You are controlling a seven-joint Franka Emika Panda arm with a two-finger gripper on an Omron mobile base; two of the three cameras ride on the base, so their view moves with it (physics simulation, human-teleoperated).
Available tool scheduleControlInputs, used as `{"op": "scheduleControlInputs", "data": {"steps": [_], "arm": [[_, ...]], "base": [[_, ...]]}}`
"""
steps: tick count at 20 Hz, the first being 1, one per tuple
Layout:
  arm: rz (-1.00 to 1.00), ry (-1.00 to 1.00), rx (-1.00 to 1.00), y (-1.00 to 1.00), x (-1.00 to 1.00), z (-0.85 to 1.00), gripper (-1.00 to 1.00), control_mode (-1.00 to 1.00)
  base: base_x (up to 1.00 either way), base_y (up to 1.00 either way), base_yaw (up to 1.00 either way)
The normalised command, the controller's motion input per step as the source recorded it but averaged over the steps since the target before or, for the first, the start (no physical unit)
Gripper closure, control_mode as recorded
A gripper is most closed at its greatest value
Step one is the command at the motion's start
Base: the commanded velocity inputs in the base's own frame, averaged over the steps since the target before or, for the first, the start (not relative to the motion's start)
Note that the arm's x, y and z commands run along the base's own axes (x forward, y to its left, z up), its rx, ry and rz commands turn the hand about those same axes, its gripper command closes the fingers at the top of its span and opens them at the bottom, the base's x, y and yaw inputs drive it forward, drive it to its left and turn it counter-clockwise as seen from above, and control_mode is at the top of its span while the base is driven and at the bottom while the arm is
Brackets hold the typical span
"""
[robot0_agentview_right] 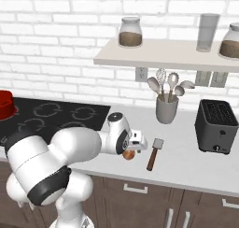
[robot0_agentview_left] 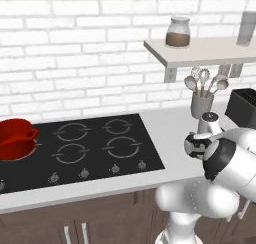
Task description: Put the onion and sweet potato in the pot. Retrieve the spatula and lightly stir the vegetables in the pot.
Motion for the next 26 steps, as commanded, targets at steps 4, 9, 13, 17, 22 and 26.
{"op": "scheduleControlInputs", "data": {"steps": [4, 9, 13, 17, 22, 26], "arm": [[0.0, 0.0, 0.0, 0.0, 0.01, -0.11, 1.0, -1.0], [0.0, 0.0, 0.07, 0.02, -0.37, 0.17, 1.0, -1.0], [0.0, 0.0, 0.12, 0.43, -0.66, 0.78, 1.0, -1.0], [0.0, -0.01, 0.1, 0.62, -0.51, 0.98, 1.0, -1.0], [0.0, -0.09, 0.0, 0.78, -0.22, 0.76, 1.0, -1.0], [0.0, -0.11, 0.0, 0.56, -0.19, 0.6, 1.0, -1.0]], "base": [[0.0, 0.0, 0.0], [0.0, 0.0, 0.0], [0.0, 0.0, 0.0], [0.0, 0.0, 0.0], [0.0, 0.0, 0.0], [0.0, 0.0, 0.0]]}}
